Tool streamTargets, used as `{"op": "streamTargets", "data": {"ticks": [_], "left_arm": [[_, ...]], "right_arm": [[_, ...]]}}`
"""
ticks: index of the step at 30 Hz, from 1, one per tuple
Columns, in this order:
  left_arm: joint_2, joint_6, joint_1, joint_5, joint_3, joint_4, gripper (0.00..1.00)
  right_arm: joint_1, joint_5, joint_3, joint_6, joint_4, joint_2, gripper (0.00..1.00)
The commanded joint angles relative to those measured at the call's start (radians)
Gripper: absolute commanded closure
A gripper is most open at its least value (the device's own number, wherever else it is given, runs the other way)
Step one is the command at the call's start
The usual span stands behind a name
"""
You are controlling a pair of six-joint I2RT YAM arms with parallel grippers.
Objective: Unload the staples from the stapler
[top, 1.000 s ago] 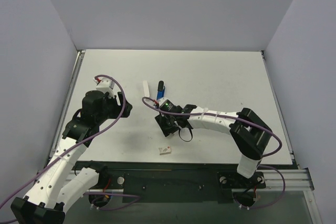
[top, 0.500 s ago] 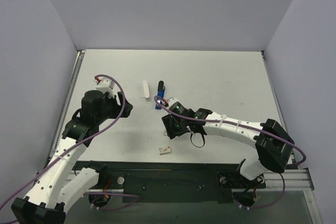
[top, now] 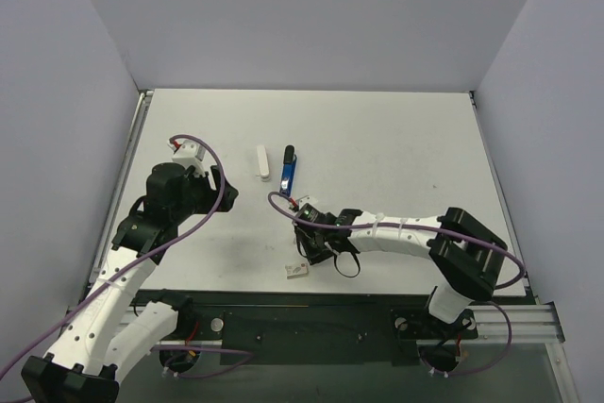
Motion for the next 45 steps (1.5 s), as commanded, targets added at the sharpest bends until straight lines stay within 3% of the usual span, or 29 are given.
{"op": "streamTargets", "data": {"ticks": [1,6,19,30,40,45], "left_arm": [[-0.013,-0.003,0.008,0.007,0.005,0.041,0.24],[-0.013,-0.004,0.008,0.005,0.007,0.041,0.24],[-0.009,-0.004,0.011,0.007,0.005,0.043,0.24],[-0.007,-0.003,0.015,0.008,0.004,0.044,0.24],[-0.013,-0.004,0.017,0.016,0.005,0.046,0.24],[-0.019,-0.004,0.018,0.017,0.002,0.047,0.24]], "right_arm": [[-0.012,0.060,0.016,0.034,0.005,0.038,0.85],[-0.033,0.066,0.028,0.045,0.008,0.083,0.93],[-0.078,0.135,0.040,0.074,0.002,0.097,0.93],[-0.082,0.086,0.069,0.059,-0.006,0.101,0.92],[-0.082,0.058,0.071,0.028,-0.119,-0.060,0.83],[-0.108,0.123,0.126,-0.004,-0.172,-0.104,0.70]]}}
